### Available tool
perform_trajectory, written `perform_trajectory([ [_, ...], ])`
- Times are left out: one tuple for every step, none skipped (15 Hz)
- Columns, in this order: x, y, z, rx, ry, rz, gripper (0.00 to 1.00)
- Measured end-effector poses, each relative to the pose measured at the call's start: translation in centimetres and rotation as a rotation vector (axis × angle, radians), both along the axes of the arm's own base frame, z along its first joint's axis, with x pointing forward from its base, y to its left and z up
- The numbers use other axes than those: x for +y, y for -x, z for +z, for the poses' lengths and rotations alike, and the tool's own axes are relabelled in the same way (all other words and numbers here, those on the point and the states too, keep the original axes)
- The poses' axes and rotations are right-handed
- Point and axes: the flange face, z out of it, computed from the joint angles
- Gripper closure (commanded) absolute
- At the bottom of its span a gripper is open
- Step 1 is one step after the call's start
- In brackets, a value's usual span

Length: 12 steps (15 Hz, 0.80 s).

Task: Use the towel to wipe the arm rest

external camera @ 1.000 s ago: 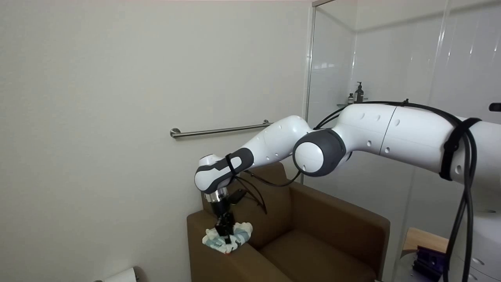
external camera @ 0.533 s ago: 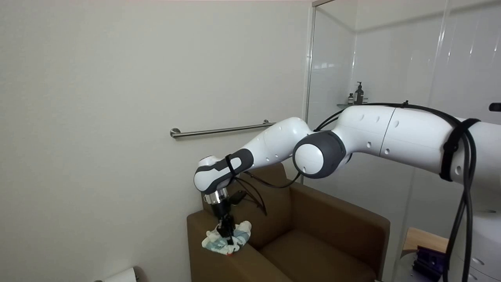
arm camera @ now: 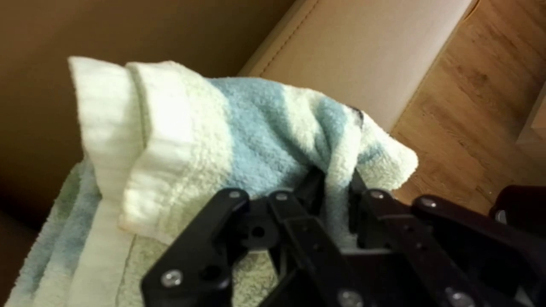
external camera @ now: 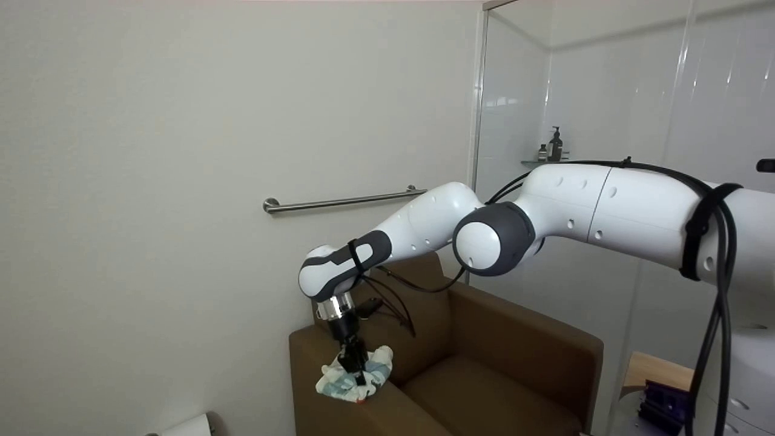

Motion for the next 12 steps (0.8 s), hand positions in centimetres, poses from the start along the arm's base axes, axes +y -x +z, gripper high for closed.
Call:
perform_trajectory([
  [0.3,0.3,-0.1,0.017,-0.002,0.004,0.91],
  [0.7,0.6,-0.3,0.032,-0.003,0.007,0.91],
  [1.1,0.9,-0.4,0.049,-0.003,0.007,0.91],
  [1.5,1.3,-0.6,0.065,-0.001,0.001,0.91],
  [2.0,1.7,-0.8,0.077,0.006,-0.013,0.91],
  [2.4,2.1,-0.9,0.092,0.016,-0.035,0.91],
  [2.8,2.6,-1.1,0.109,0.03,-0.062,0.91],
  [3.2,3.2,-1.3,0.129,0.05,-0.096,0.91],
  [3.5,3.9,-1.5,0.151,0.069,-0.135,0.91],
  [3.7,4.5,-1.7,0.17,0.088,-0.173,0.91],
  [3.8,5.1,-1.9,0.186,0.106,-0.211,0.91],
  [3.7,5.6,-2.1,0.193,0.123,-0.249,0.91],
])
